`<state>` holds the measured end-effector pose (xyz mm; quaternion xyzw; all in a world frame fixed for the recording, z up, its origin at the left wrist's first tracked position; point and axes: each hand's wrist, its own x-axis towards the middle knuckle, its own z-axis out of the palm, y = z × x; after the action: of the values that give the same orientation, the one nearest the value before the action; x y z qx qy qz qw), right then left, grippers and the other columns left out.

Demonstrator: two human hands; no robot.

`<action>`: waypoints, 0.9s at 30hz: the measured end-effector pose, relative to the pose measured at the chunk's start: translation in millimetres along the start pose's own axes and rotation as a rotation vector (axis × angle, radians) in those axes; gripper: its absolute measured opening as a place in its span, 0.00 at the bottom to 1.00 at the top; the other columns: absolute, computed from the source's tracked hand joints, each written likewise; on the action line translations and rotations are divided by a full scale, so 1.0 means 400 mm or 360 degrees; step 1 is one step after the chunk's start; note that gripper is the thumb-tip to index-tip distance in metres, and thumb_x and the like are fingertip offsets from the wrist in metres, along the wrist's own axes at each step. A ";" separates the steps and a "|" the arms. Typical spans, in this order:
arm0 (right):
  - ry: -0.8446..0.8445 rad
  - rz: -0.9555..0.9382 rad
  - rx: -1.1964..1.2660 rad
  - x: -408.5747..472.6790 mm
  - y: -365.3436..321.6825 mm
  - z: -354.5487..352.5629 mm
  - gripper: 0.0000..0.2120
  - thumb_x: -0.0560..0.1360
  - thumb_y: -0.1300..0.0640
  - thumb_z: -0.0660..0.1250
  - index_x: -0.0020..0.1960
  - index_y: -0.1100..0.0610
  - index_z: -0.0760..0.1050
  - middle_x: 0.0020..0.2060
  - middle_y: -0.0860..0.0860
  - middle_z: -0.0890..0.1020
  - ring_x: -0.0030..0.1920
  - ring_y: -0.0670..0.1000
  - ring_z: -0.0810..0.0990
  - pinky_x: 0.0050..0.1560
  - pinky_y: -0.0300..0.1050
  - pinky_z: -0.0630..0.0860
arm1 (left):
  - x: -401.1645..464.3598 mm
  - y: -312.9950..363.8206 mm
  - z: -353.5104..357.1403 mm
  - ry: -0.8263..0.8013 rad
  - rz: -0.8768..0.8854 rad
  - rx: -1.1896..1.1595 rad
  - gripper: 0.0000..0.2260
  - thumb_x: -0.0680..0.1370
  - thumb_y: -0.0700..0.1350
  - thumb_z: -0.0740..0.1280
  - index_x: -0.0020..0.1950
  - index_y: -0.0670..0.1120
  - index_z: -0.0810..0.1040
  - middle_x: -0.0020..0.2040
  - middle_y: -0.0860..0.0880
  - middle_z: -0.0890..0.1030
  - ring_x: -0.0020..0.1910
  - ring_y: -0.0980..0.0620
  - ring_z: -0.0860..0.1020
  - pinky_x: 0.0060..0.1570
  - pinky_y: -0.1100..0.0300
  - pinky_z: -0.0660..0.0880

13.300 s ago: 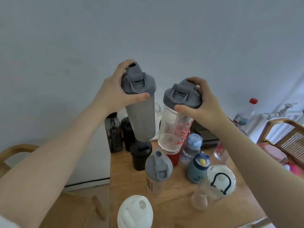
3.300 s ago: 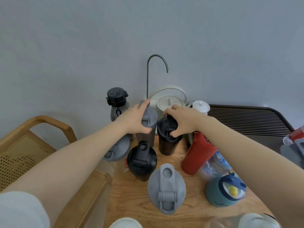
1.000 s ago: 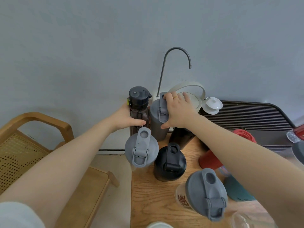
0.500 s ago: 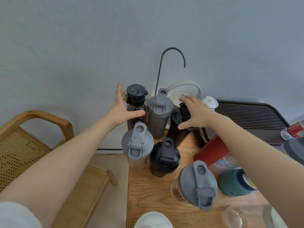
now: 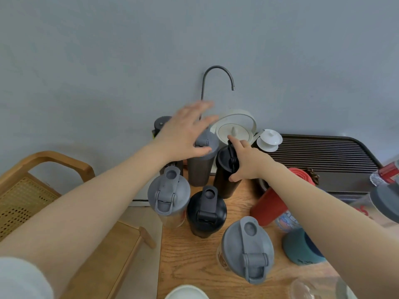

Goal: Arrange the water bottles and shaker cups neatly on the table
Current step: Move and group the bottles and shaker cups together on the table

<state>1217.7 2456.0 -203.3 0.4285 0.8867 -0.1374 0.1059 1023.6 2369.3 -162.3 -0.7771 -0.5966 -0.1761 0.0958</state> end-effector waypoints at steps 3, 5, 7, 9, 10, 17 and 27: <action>-0.0018 0.0061 -0.0107 0.005 -0.014 -0.009 0.56 0.62 0.48 0.75 0.75 0.48 0.39 0.69 0.59 0.61 0.62 0.64 0.71 0.55 0.57 0.75 | 0.059 0.045 0.038 -0.0800 -0.0084 0.0309 0.38 0.71 0.57 0.69 0.75 0.50 0.54 0.77 0.44 0.51 0.72 0.42 0.58 0.62 0.47 0.68; 0.0004 0.0124 -0.0120 0.006 -0.019 -0.005 0.54 0.62 0.48 0.75 0.75 0.49 0.41 0.68 0.59 0.62 0.61 0.65 0.72 0.54 0.56 0.74 | 0.074 0.057 0.067 -0.0961 -0.0197 0.0446 0.40 0.70 0.58 0.70 0.75 0.51 0.52 0.76 0.43 0.48 0.67 0.37 0.64 0.54 0.47 0.74; 0.0031 0.0213 -0.0072 0.009 -0.015 -0.001 0.53 0.62 0.48 0.74 0.74 0.50 0.42 0.67 0.60 0.62 0.60 0.65 0.72 0.53 0.56 0.74 | 0.079 0.058 0.084 -0.0904 -0.0269 0.0417 0.38 0.70 0.55 0.72 0.73 0.50 0.55 0.75 0.42 0.49 0.62 0.36 0.69 0.49 0.48 0.76; 0.0063 0.0300 -0.0014 0.013 -0.004 -0.001 0.52 0.62 0.49 0.74 0.74 0.50 0.43 0.68 0.60 0.60 0.61 0.66 0.71 0.53 0.56 0.74 | 0.077 0.056 0.097 -0.0839 -0.0311 0.0376 0.36 0.69 0.54 0.73 0.71 0.49 0.58 0.74 0.42 0.50 0.62 0.37 0.68 0.50 0.48 0.75; 0.0074 0.0325 0.0013 0.015 0.003 -0.002 0.52 0.62 0.49 0.75 0.74 0.50 0.44 0.69 0.61 0.60 0.61 0.66 0.71 0.52 0.56 0.74 | 0.074 0.055 0.103 -0.0842 -0.0344 0.0368 0.37 0.68 0.55 0.73 0.71 0.50 0.58 0.74 0.41 0.49 0.63 0.37 0.66 0.52 0.47 0.74; 0.0114 0.0282 0.0156 0.020 0.017 -0.001 0.50 0.61 0.49 0.74 0.73 0.48 0.46 0.67 0.60 0.61 0.59 0.67 0.71 0.52 0.57 0.75 | 0.062 0.046 0.112 -0.0892 -0.0442 0.0395 0.42 0.65 0.59 0.73 0.73 0.52 0.56 0.70 0.37 0.57 0.66 0.38 0.61 0.60 0.47 0.67; 0.0054 0.0235 0.0180 -0.001 -0.021 -0.004 0.58 0.62 0.40 0.75 0.75 0.49 0.36 0.74 0.61 0.52 0.70 0.68 0.60 0.66 0.61 0.64 | 0.042 0.067 0.096 -0.0925 -0.0475 0.0350 0.46 0.65 0.62 0.73 0.75 0.51 0.52 0.76 0.40 0.40 0.70 0.37 0.57 0.63 0.46 0.66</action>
<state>1211.0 2451.3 -200.2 0.5003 0.8451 -0.1720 0.0763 1059.4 2390.8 -189.5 -0.6839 -0.7215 0.1058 -0.0218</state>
